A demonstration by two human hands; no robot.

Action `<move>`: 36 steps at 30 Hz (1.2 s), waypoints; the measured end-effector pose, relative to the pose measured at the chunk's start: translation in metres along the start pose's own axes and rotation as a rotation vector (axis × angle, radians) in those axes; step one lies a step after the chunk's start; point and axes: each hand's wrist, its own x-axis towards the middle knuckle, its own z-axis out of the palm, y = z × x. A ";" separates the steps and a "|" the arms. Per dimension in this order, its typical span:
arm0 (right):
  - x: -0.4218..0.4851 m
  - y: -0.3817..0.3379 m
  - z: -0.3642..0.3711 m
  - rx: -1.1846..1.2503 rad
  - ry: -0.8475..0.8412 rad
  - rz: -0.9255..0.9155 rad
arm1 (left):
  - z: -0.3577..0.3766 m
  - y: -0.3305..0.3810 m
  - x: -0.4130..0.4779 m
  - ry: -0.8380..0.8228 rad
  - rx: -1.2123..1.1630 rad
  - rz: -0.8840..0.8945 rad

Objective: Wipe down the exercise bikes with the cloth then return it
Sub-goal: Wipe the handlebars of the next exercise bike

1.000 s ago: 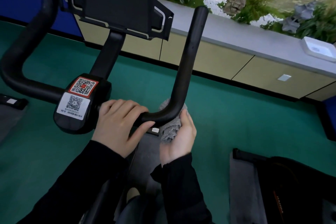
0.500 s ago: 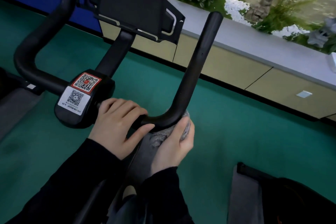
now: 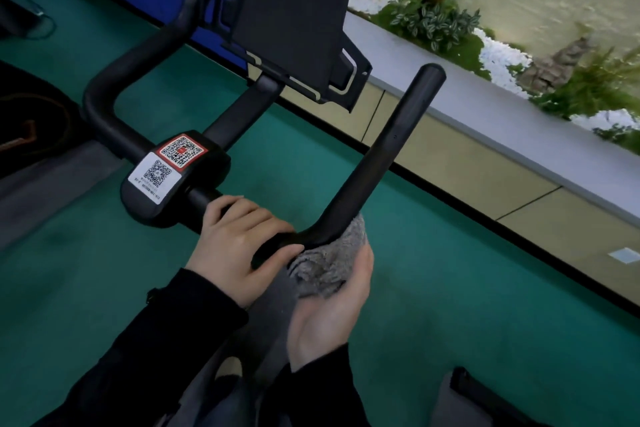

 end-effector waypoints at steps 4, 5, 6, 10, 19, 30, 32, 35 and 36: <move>0.006 0.004 -0.019 -0.219 -0.030 -0.110 | 0.000 0.002 -0.002 0.003 -0.008 -0.013; 0.006 0.003 -0.018 -0.201 -0.035 -0.121 | 0.000 0.002 -0.002 0.008 -0.009 -0.016; 0.005 0.001 -0.015 -0.223 -0.051 -0.171 | 0.000 0.003 -0.002 0.012 -0.008 -0.016; 0.018 -0.005 -0.010 -0.402 -0.014 -0.485 | 0.001 0.004 -0.002 0.026 -0.017 -0.012; 0.073 -0.069 -0.005 -1.314 -0.618 -1.109 | 0.000 0.001 0.002 0.021 -0.065 -0.031; 0.084 -0.107 0.076 -1.946 -1.544 -0.520 | 0.001 -0.006 -0.001 0.046 -0.077 0.011; 0.088 -0.109 0.085 -2.015 -1.555 -0.466 | 0.002 -0.006 -0.001 0.051 -0.082 0.013; 0.094 -0.112 0.093 -2.080 -1.538 -0.454 | 0.002 -0.006 -0.002 0.050 -0.090 0.011; 0.093 -0.109 0.093 -2.086 -1.559 -0.436 | 0.002 -0.006 -0.002 0.049 -0.090 0.008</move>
